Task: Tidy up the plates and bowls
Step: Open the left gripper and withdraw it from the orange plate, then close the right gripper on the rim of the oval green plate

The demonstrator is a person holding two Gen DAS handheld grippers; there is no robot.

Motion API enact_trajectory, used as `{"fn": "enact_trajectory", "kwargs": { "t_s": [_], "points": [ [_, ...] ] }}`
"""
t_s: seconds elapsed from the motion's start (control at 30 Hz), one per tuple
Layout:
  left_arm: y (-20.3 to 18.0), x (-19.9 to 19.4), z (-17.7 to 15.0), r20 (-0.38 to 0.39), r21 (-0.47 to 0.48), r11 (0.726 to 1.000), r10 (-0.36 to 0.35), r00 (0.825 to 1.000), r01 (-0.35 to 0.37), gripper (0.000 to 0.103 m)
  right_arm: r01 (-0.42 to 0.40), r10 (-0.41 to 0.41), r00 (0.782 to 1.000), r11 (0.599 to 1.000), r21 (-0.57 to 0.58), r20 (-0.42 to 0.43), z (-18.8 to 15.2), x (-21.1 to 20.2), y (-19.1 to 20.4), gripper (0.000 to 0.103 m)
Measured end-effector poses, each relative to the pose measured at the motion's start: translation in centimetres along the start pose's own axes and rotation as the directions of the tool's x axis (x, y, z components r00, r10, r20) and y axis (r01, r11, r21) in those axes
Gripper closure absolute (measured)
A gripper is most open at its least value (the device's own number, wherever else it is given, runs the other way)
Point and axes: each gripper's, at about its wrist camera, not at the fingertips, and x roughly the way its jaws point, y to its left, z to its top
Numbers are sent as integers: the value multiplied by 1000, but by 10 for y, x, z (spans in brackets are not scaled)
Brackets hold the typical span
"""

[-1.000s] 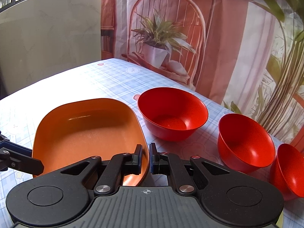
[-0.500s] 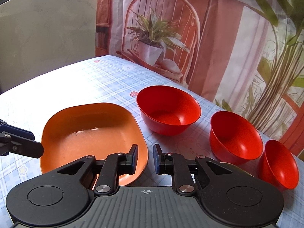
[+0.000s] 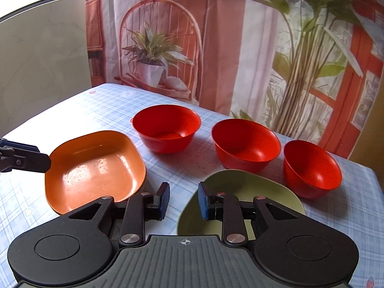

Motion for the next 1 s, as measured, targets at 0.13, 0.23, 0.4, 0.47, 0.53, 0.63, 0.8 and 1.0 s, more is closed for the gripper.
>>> {"fn": "enact_trajectory", "kwargs": {
  "t_s": [0.13, 0.23, 0.4, 0.47, 0.53, 0.63, 0.8, 1.0],
  "points": [
    [-13, 5, 2, 0, 28, 999, -15, 1000, 15, 71, 25, -25, 1000, 999, 37, 4, -12, -10, -20, 72],
    [-22, 11, 3, -5, 50, 998, -24, 1000, 25, 71, 37, -37, 999, 997, 66, 5, -22, -16, -37, 68],
    [-39, 24, 5, -10, 87, 995, -46, 999, 46, 71, 75, -75, 997, 991, 109, -1, -36, -22, -63, 67],
    [-47, 29, 6, -12, 109, 992, -57, 998, 58, 71, 90, -91, 996, 988, 122, -3, -41, -24, -73, 67],
    [-55, 33, 6, -14, 129, 989, -72, 997, 73, 71, 104, -104, 995, 986, 133, -5, -46, -26, -80, 67],
    [-66, 39, 6, -20, 155, 983, -94, 995, 96, 71, 120, -120, 993, 980, 156, -9, -51, -28, -92, 67],
    [-80, 50, 5, -43, 181, 974, -128, 991, 133, 71, 133, -132, 991, 974, 184, -16, -61, -29, -105, 67],
    [-89, 67, 3, -90, 191, 967, -153, 984, 167, 71, 133, -134, 991, 968, 213, -11, -69, -32, -114, 66]
  ]
}}
